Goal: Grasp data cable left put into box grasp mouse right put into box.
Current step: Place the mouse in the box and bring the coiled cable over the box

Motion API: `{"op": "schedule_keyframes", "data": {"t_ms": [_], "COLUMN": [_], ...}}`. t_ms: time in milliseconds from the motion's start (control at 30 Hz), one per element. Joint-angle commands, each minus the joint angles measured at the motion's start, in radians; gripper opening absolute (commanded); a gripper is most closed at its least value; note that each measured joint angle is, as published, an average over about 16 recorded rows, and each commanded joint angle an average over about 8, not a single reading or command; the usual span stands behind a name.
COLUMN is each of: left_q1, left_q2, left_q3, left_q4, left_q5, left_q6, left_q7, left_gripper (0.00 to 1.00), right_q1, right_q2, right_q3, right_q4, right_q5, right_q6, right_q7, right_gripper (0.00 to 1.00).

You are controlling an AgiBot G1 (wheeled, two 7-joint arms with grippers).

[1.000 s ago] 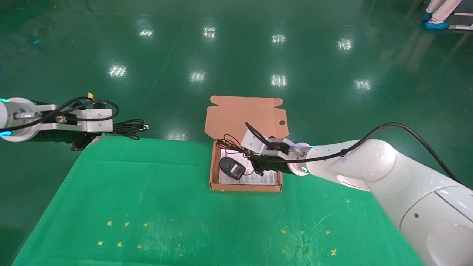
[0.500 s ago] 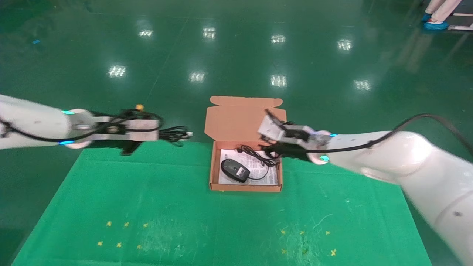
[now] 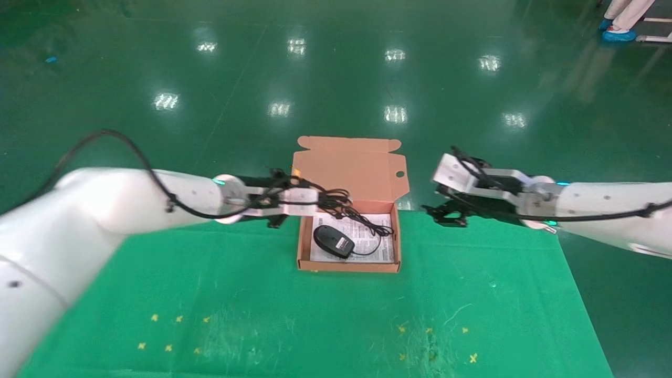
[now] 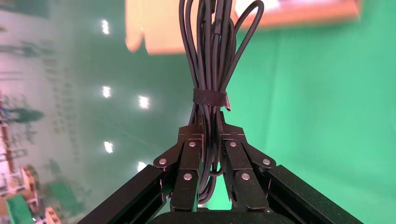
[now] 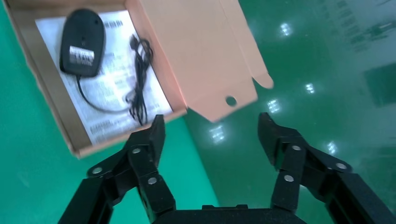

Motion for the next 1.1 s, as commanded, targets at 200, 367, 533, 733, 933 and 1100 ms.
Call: {"op": "schedule_keyframes", "data": {"t_ms": [200, 367, 533, 733, 933, 1100], "left_q1": [0.035, 0.062, 0.065, 0.063, 0.065, 0.069], "left_q2": [0.130, 0.141, 0.145, 0.147, 0.138, 0.120], "left_q3": [0.017, 0.087, 0.156, 0.176, 0.169, 0.181], "left_q4": [0.154, 0.157, 0.156, 0.161, 0.150, 0.112], "left_q5": [-0.121, -0.236, -0.308, -0.331, -0.321, -0.310], "left_q6": [-0.098, -0.135, -0.166, -0.177, -0.174, -0.190], "left_q7": [0.179, 0.247, 0.250, 0.242, 0.247, 0.240], "left_gripper": [0.00, 0.00, 0.51, 1.00, 1.00, 1.00], "right_q1": [0.009, 0.005, 0.002, 0.004, 0.003, 0.012], "right_q2": [0.180, 0.270, 0.308, 0.316, 0.311, 0.304], "right_q3": [-0.039, -0.064, -0.078, -0.083, -0.081, -0.075], "right_q4": [0.232, 0.374, 0.450, 0.467, 0.458, 0.455], "right_q5": [-0.088, -0.162, -0.209, -0.222, -0.216, -0.216], "right_q6": [0.003, 0.020, 0.025, 0.025, 0.025, 0.031], "right_q7": [0.144, 0.270, 0.345, 0.358, 0.354, 0.353], "right_gripper": [1.00, 1.00, 1.00, 1.00, 1.00, 1.00]}}
